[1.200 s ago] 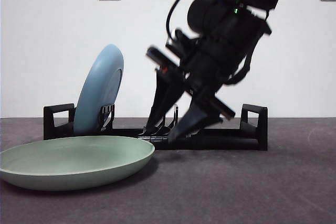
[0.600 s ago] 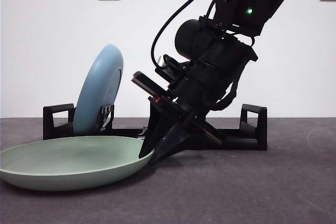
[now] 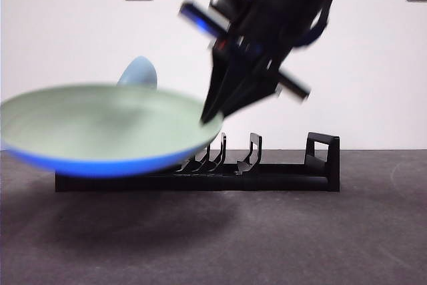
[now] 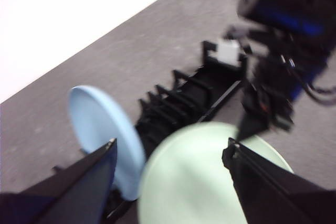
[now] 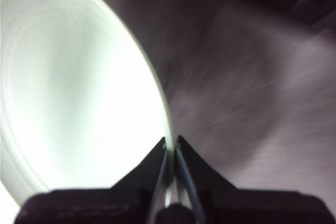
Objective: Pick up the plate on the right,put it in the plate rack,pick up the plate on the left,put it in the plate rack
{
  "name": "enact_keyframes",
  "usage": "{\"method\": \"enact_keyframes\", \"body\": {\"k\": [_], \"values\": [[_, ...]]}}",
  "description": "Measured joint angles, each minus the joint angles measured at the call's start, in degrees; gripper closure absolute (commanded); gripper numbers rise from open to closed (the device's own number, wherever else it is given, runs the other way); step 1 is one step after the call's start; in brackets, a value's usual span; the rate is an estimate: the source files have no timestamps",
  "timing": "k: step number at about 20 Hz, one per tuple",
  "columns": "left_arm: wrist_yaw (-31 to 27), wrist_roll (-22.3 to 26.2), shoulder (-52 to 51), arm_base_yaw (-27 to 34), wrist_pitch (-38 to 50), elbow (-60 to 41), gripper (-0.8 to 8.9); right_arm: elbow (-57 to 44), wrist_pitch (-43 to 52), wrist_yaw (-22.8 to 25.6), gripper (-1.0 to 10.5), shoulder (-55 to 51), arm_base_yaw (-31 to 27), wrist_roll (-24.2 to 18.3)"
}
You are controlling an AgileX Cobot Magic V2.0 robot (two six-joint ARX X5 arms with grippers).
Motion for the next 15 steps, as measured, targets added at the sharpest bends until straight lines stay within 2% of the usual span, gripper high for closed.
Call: {"method": "enact_keyframes", "body": {"k": [1,4,6,12,15], "values": [[0.28,0.81,0.24,-1.27,-0.02,0.0,4.68,0.0,-0.35,1.79,9.6,-2.29,-0.79,-0.42],[0.09,3.45,2.21,-6.95,-0.09,0.0,4.68,0.76,-2.56,2.12,9.6,-6.29,-5.03,-0.9],[-2.19,4.33,5.29,-12.66,-0.09,0.0,4.68,2.97,-6.86,2.25,9.6,-6.56,-8.26,-1.42],[-19.41,8.04,18.21,-29.55,0.11,0.0,4.69,8.2,-14.32,2.03,9.6,-6.54,-11.82,-3.28],[-26.36,10.01,24.55,-32.81,1.97,0.0,4.7,8.96,-15.67,-0.7,9.6,-6.54,-12.26,-3.98]]}}
